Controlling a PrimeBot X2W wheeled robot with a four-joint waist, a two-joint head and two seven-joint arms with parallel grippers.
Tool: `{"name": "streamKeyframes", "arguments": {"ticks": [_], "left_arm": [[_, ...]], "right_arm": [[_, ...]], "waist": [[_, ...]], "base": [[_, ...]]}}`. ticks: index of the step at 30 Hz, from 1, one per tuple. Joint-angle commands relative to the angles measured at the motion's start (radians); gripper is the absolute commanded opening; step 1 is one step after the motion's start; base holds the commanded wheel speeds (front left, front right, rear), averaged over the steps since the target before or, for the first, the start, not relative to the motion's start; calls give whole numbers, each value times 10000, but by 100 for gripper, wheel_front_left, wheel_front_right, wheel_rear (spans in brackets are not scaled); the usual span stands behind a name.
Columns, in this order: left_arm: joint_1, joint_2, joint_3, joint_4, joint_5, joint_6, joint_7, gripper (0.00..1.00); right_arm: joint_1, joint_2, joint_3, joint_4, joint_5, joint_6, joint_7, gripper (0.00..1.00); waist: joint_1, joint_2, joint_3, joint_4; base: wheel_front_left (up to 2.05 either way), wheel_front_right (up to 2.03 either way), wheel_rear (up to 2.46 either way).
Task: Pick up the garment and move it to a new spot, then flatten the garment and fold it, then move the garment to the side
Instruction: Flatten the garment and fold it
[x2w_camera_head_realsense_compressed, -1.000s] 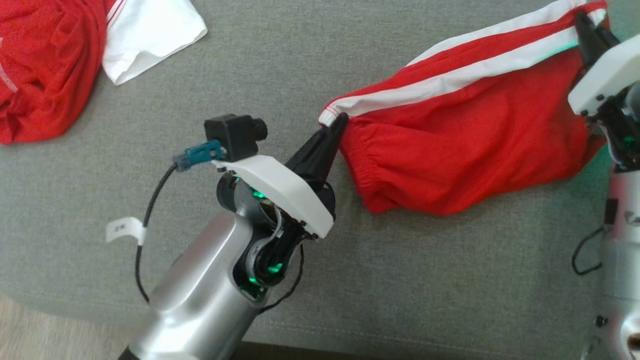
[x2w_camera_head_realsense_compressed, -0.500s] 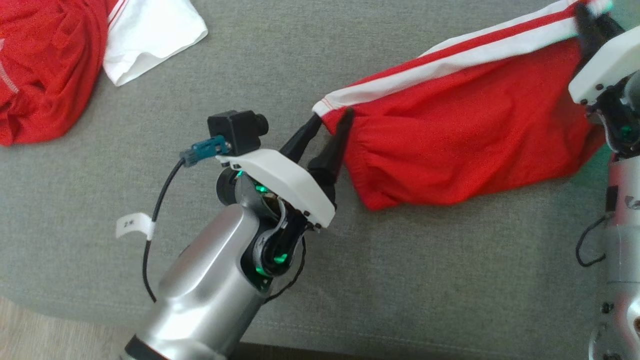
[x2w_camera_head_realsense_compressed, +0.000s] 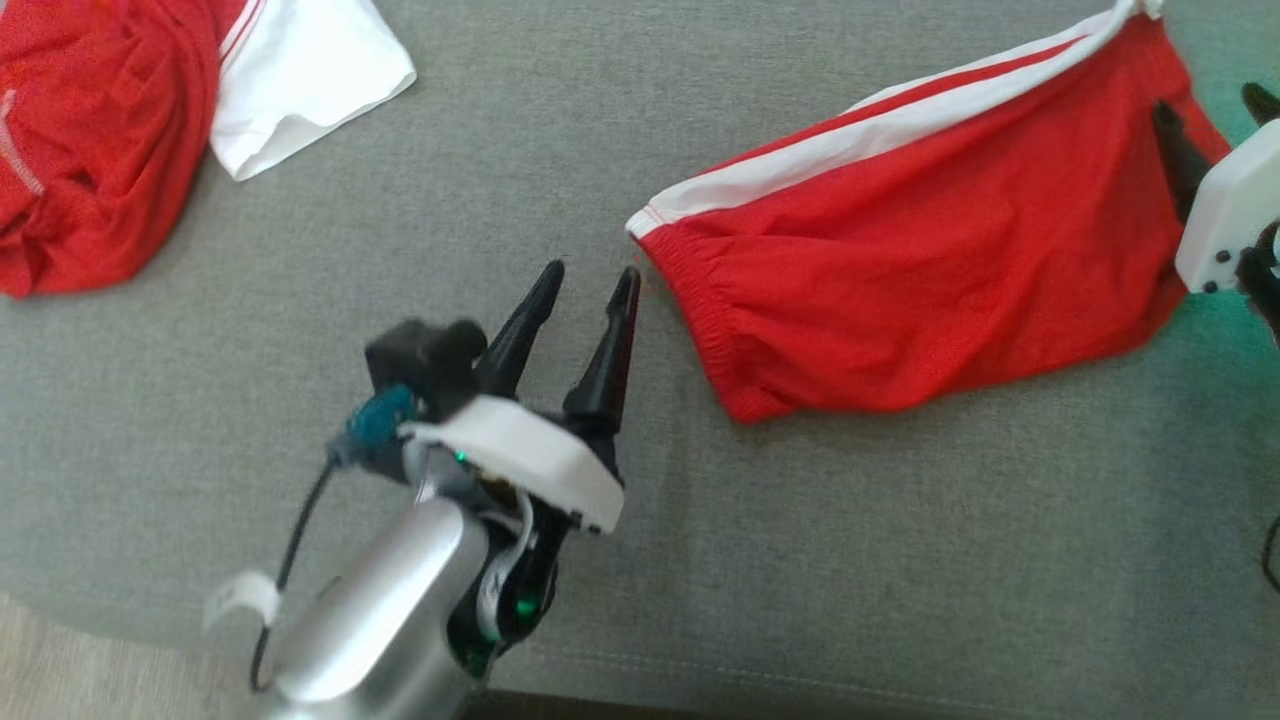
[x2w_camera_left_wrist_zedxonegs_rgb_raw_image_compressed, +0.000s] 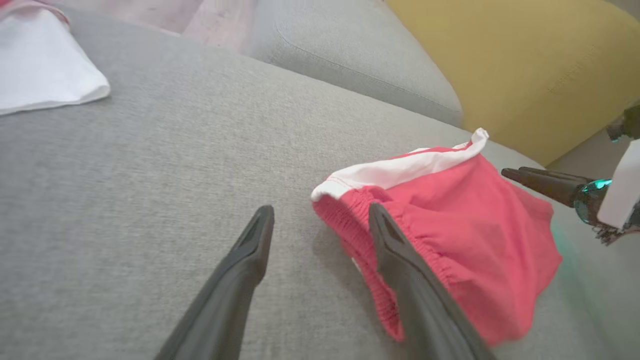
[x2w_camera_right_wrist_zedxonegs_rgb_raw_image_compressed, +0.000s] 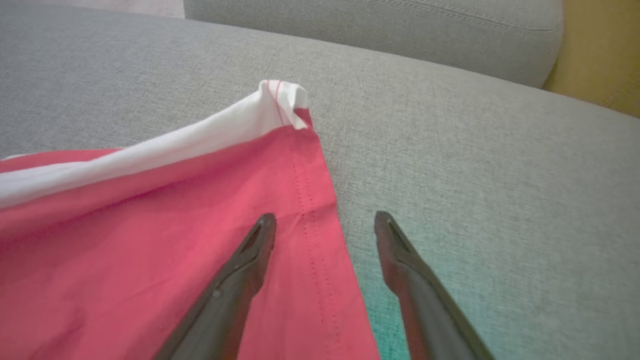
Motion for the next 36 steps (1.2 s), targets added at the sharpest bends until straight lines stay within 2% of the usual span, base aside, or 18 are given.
{"name": "streamKeyframes", "arguments": {"ticks": [1, 5, 9, 13, 14, 15, 21, 26, 32, 36], "left_arm": [[87, 367, 174, -443, 488, 205, -441, 100], [351, 433, 61, -498, 1206, 483, -952, 100], [515, 327, 16, -485, 1600, 484, -1136, 100], [812, 122, 121, -371, 1953, 334, -1218, 100], [886, 65, 212, -386, 2051, 269, -1223, 100], [979, 12, 323, -403, 2157, 199, -1225, 100], [1682, -188, 1116, -335, 2726, -252, -1230, 100], [2322, -377, 1904, -185, 3118, -710, -1231, 100], [2885, -567, 2505, -138, 3496, -1080, -1231, 100], [3023, -757, 2712, -43, 3711, -1322, -1231, 100]], "right_arm": [[-166, -37, 114, -249, -109, -7, 124, 100], [-315, 120, -27, 354, -282, -7, 296, 100], [-344, 226, -202, 1037, -496, -7, 537, 100], [-286, 882, -677, 1804, 405, -7, 1138, 100], [-266, 928, -658, 1860, 589, -7, 1216, 40], [-252, 967, -658, 1860, 785, -7, 1206, 0], [-84, 721, -739, 1620, 1620, -7, 825, 0], [552, 212, -1742, 1614, 1991, -7, 463, 0], [956, -183, -3107, 1536, 1710, -7, 12, 0], [822, -258, -3498, 1063, 1587, -7, -1, 0]], "waist": [[0, 0, 23, 94], [0, 0, 17, 235], [0, 0, -52, 369], [0, 0, -284, 481], [0, 0, -328, 488], [0, 0, -374, 481], [0, 0, -728, 207], [0, 0, -1186, -126], [0, 0, -1310, -308], [0, 0, -1324, -255]], "base": [[0, 0, 0], [0, 0, 0], [0, 0, 0], [0, 0, 0], [0, 0, 0], [0, 0, 0], [0, 0, 0], [0, 0, 0], [0, 0, 0], [0, 0, 0]]}}
